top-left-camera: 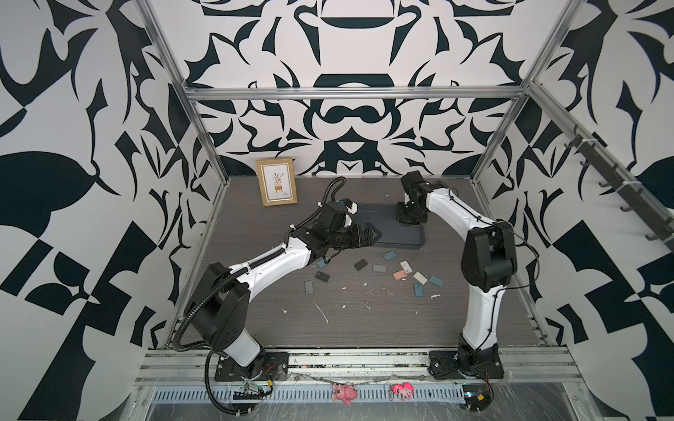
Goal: Put the eraser in the storage box
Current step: Place the eraser in the storage box.
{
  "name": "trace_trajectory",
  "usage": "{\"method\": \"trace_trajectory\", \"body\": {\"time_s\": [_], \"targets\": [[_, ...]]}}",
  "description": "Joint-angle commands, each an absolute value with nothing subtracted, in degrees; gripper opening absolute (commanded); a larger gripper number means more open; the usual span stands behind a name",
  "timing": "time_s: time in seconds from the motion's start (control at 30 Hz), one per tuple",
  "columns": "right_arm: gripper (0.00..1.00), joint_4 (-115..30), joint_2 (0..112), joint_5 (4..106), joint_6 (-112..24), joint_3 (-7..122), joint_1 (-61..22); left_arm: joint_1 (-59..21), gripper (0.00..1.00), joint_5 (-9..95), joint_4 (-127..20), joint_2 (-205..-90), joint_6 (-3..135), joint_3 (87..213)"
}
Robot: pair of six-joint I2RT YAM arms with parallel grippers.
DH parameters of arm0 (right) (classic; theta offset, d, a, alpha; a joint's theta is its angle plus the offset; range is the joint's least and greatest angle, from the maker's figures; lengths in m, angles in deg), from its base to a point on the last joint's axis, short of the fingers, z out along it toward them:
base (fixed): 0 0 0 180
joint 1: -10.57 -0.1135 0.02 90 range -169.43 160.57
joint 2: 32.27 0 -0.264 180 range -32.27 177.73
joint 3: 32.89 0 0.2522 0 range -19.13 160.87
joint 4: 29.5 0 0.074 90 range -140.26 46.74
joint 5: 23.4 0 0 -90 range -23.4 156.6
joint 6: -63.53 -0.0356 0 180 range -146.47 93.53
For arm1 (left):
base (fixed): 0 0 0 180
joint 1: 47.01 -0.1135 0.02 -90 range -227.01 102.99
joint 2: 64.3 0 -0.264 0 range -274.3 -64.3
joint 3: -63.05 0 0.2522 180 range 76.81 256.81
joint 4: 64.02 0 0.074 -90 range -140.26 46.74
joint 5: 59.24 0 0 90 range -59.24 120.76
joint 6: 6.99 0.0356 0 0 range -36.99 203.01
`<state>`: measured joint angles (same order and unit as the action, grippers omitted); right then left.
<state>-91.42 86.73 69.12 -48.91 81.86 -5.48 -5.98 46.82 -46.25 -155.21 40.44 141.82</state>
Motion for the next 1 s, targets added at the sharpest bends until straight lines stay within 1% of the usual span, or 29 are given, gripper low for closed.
{"method": "trace_trajectory", "body": {"time_s": [0.0,0.33,0.57,0.73,0.97], "targets": [[0.15,-95.42,90.22,69.49,-48.48,88.79,-6.00,-6.67,0.99,47.90,-44.98,-153.60,40.85,143.34],[0.15,-98.51,101.73,71.62,-46.71,102.33,-6.08,-8.60,0.99,49.26,-45.75,-155.58,40.58,144.41],[0.16,-101.50,105.65,74.73,-44.96,108.65,-6.04,-9.20,0.99,50.16,-46.21,-157.33,40.50,145.19],[0.16,-102.73,106.99,76.12,-44.49,110.67,-5.88,-9.36,0.99,50.71,-46.74,-158.30,40.29,145.27],[0.17,-102.86,106.86,77.08,-44.58,109.81,-5.69,-9.47,0.99,50.96,-46.78,-158.53,40.29,145.40]]}}
